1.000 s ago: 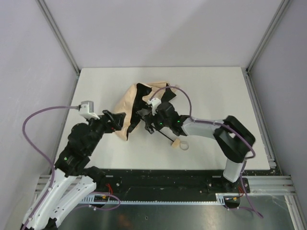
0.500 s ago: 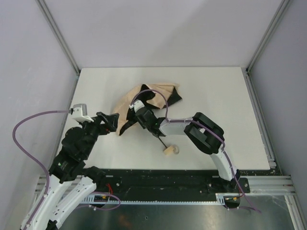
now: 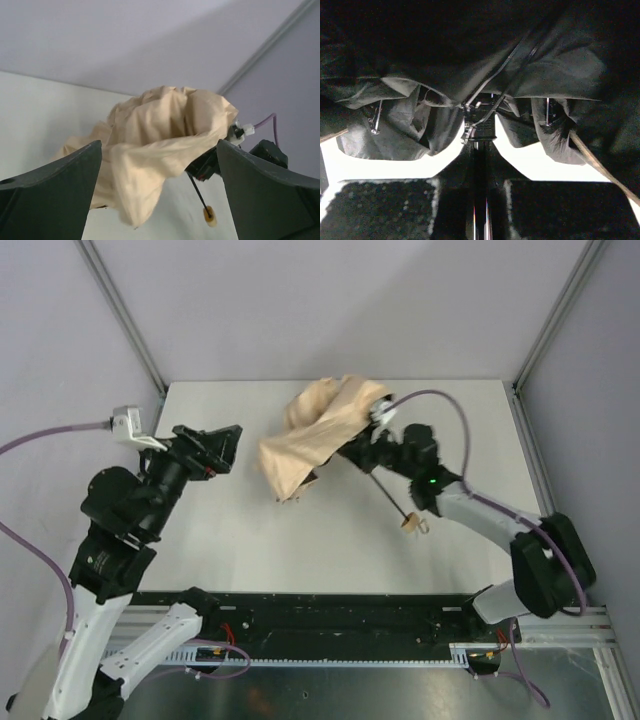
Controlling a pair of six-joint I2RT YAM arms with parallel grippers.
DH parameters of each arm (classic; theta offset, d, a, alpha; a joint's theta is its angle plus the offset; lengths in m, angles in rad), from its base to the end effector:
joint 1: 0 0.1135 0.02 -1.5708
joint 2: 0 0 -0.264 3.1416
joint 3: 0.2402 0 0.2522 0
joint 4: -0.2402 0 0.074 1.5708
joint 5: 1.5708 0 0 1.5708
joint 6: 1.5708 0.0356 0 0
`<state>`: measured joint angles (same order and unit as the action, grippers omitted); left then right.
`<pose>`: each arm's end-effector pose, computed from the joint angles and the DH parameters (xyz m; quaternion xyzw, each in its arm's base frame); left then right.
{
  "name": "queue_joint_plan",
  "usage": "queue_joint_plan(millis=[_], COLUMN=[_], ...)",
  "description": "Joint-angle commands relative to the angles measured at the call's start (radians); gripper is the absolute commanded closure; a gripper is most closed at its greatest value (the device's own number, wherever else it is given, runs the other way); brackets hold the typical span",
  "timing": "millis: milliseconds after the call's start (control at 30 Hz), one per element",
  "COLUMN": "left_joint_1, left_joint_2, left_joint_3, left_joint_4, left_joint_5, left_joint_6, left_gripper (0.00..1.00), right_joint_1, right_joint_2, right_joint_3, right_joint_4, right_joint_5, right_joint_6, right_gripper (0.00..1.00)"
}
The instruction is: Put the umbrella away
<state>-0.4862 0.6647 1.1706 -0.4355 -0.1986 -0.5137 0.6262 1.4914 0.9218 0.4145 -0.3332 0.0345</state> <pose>0.0970 -0.0433 0.4552 -0.0818 0.6774 -0.2896 0.6713 0.2719 0.2111 0.2785 -0.3216 0.6853 0.3272 0.5657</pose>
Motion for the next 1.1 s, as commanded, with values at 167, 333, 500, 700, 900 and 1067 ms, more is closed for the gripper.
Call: queue_joint_plan(millis=[167, 333, 500, 700, 900, 1067], left_joint_1=[0.104, 0.107, 0.057, -0.046, -0.084, -0.089], left_joint_2=[0.152, 0.271, 0.321, 0.335, 0.378, 0.419], left_joint_3=[0.058, 0.087, 0.066, -0.019, -0.027, -0.024], left_joint_4=[0.212, 0.308, 0.370, 0.631, 0.726, 0.735], left_joint_5=[0.568, 0.731, 0.700, 0.706, 0.743, 0.722], left_joint_6=[-0.178, -0.157, -0.137, -0.163, -0.192, -0.194], left_gripper=[0.01, 0.01, 0.01, 0.00, 0.01, 0.05], right_joint_1=[-0.241, -0.243, -0.217, -0.179, -0.119, -0.063], right_joint_2=[-0.260, -0.336, -0.385, -0.399, -0.419, -0.438], right_joint_3=[-0.093, -0.095, -0.095, -0.095, -0.095, -0.095], right_joint_4=[0.360, 0.338, 0.289, 0.233, 0.176, 0.172], right_joint_5=[-0.615, -0.635, -0.618, -0.617, -0.602, -0.617], right_joint_6=[0.325, 0.348, 0.328, 0.291, 0.252, 0.254], right_gripper=[1.00, 1.00, 1.00, 1.00, 1.00, 1.00])
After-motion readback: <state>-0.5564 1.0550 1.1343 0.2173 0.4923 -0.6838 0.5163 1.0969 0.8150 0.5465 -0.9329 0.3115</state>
